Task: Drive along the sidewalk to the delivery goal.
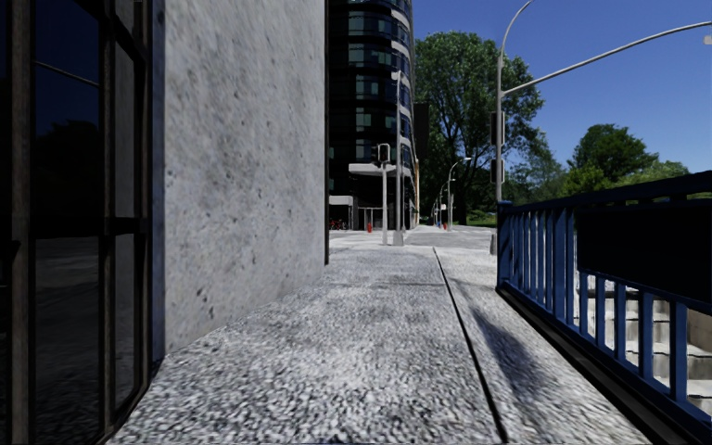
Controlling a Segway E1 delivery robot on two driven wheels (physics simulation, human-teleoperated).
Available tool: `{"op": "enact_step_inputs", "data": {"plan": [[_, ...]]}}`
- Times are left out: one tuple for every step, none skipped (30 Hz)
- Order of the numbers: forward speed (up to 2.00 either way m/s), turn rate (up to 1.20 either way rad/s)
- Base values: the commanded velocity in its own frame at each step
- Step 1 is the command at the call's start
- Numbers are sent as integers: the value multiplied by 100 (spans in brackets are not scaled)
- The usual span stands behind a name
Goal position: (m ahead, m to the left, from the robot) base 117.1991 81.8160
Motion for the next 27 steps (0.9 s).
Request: {"op": "enact_step_inputs", "data": {"plan": [[200,0],[200,0],[200,-5],[200,-27],[200,-34],[200,-34],[200,-36],[200,-36],[200,-37],[200,-37],[200,-37],[200,-37],[200,-37],[200,-37],[200,-37],[200,-37],[200,-37],[200,-37],[200,-37],[200,-37],[200,-37],[200,-37],[200,0],[200,0],[200,0],[200,0],[200,0]]}}
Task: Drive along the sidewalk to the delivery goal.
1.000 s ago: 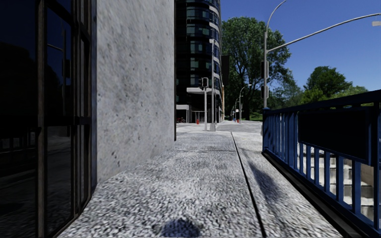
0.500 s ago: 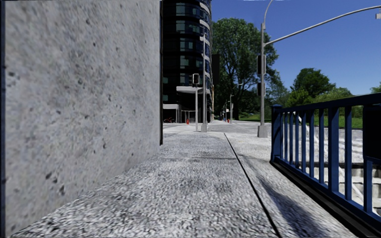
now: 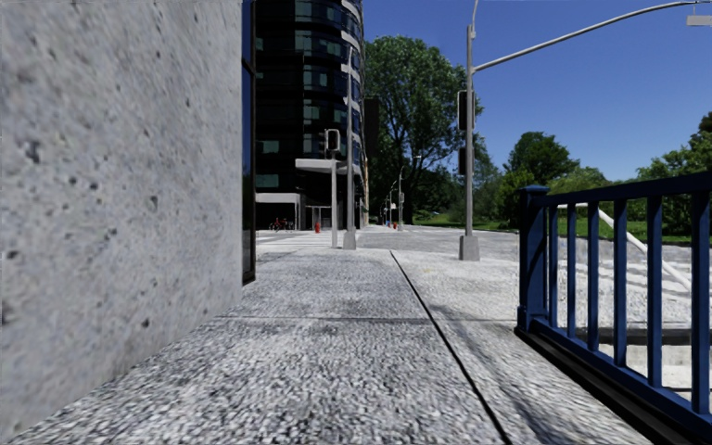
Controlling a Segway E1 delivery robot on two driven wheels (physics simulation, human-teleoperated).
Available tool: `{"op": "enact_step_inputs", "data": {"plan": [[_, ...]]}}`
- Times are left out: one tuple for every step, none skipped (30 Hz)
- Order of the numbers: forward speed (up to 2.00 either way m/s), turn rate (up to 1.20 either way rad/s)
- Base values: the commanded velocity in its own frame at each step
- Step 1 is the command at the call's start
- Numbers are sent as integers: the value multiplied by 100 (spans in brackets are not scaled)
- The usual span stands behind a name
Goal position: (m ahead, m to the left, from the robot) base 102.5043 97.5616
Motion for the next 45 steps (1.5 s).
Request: {"op": "enact_step_inputs", "data": {"plan": [[200,0],[200,0],[200,0],[200,0],[200,0],[200,0],[200,0],[200,0],[200,0],[200,0],[200,0],[200,0],[200,0],[200,0],[200,0],[200,0],[200,0],[200,0],[200,0],[200,0],[200,0],[200,0],[200,0],[200,0],[200,0],[200,0],[200,0],[200,0],[200,0],[200,0],[200,0],[200,0],[200,0],[200,0],[200,0],[200,0],[200,0],[200,0],[200,0],[200,0],[200,0],[200,0],[200,0],[200,0],[200,0]]}}
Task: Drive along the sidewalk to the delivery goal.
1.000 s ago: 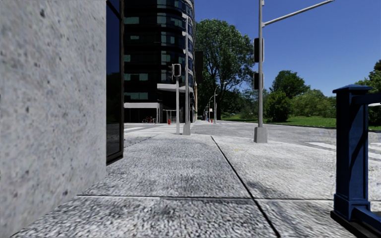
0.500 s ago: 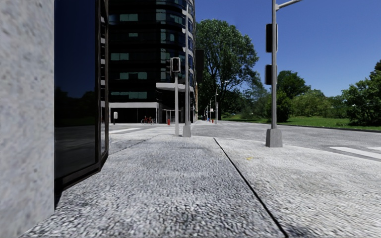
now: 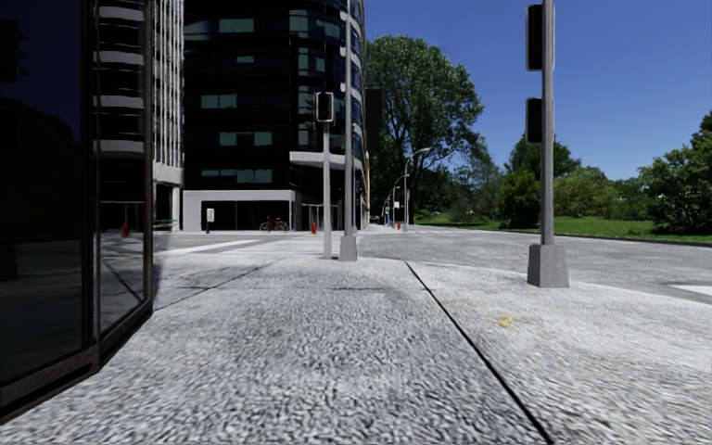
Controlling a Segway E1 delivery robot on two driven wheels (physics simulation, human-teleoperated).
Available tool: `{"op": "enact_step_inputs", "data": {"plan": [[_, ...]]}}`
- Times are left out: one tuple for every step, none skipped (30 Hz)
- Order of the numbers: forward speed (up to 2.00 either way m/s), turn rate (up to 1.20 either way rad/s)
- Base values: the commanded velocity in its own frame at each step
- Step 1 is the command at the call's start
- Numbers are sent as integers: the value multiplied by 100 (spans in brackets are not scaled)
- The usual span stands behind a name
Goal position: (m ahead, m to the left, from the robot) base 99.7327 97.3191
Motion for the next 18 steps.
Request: {"op": "enact_step_inputs", "data": {"plan": [[200,0],[200,0],[200,0],[200,0],[200,0],[200,0],[200,10],[200,35],[200,35],[200,50],[200,58],[200,61],[200,61],[200,61],[200,62],[200,62],[200,62],[200,63]]}}
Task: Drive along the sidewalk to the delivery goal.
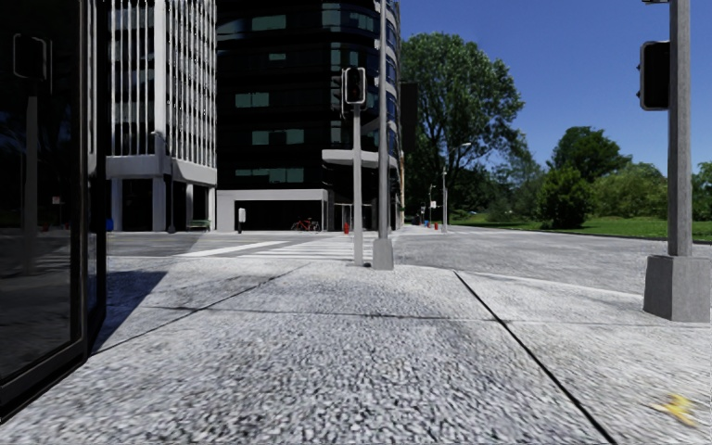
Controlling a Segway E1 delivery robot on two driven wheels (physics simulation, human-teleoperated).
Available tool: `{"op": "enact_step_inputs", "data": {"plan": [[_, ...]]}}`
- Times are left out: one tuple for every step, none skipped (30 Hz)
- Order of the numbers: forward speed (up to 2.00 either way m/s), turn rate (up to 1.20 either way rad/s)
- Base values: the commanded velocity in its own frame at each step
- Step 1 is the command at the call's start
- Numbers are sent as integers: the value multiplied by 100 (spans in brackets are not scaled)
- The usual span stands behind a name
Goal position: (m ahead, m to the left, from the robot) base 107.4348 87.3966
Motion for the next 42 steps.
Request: {"op": "enact_step_inputs", "data": {"plan": [[200,67],[200,67],[200,68],[200,70],[200,75],[200,75],[200,77],[200,77],[200,71],[200,49],[200,49],[200,0],[200,0],[200,0],[200,0],[200,0],[200,0],[200,0],[200,0],[200,0],[200,0],[200,0],[200,0],[200,0],[200,0],[200,0],[200,0],[200,0],[200,0],[200,0],[200,0],[200,0],[200,0],[200,0],[200,0],[200,0],[200,0],[200,0],[200,0],[200,0],[200,0],[200,0]]}}
